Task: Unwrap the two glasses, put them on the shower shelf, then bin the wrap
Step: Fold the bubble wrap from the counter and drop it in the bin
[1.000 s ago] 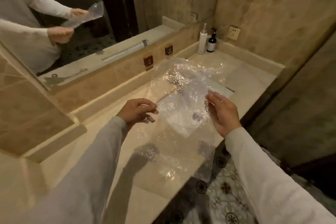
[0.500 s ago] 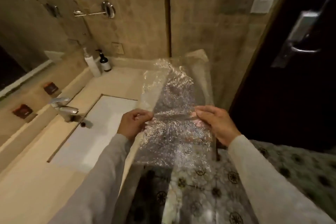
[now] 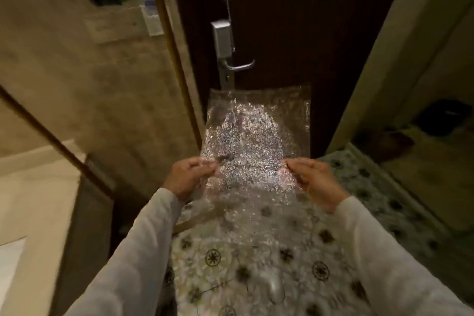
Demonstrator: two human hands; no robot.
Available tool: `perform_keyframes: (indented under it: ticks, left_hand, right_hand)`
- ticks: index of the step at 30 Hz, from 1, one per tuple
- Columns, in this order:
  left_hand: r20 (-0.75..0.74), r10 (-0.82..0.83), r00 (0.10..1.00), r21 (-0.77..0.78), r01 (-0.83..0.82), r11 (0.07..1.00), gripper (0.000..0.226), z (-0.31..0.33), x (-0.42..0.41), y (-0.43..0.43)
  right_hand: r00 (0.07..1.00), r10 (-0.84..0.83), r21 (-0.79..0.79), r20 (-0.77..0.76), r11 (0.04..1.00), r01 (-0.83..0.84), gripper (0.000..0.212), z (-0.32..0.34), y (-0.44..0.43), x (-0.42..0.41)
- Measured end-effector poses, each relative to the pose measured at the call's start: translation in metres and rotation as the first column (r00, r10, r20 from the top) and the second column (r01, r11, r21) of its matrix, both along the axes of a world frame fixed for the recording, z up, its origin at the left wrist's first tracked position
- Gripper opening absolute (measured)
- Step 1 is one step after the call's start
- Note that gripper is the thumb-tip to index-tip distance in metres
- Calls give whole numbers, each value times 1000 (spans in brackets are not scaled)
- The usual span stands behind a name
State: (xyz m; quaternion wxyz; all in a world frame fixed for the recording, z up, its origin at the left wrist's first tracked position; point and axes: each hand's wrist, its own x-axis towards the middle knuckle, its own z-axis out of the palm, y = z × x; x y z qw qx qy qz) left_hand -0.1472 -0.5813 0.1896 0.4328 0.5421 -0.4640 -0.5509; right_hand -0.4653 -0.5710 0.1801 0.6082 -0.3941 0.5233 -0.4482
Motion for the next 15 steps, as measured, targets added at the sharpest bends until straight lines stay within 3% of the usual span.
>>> perform_keyframes:
  ticks: [4,9,15]
  left_hand:
    - [-58,-117,991,65,121,991,39,-9,-58,-41]
    - [-40,-254,966,36,256,966,25,-22,-121,-102]
    - [-89,-405,910,68,411,909,31,-32,-183,-187]
  right_hand:
    - [986,-164,11,17,986,164,10,-5,-3,-56]
    - [944,-328,37,21,944,327,11,-18,-11,-104]
    - [893,-449,29,13,893,449,17,-22,-50,-147]
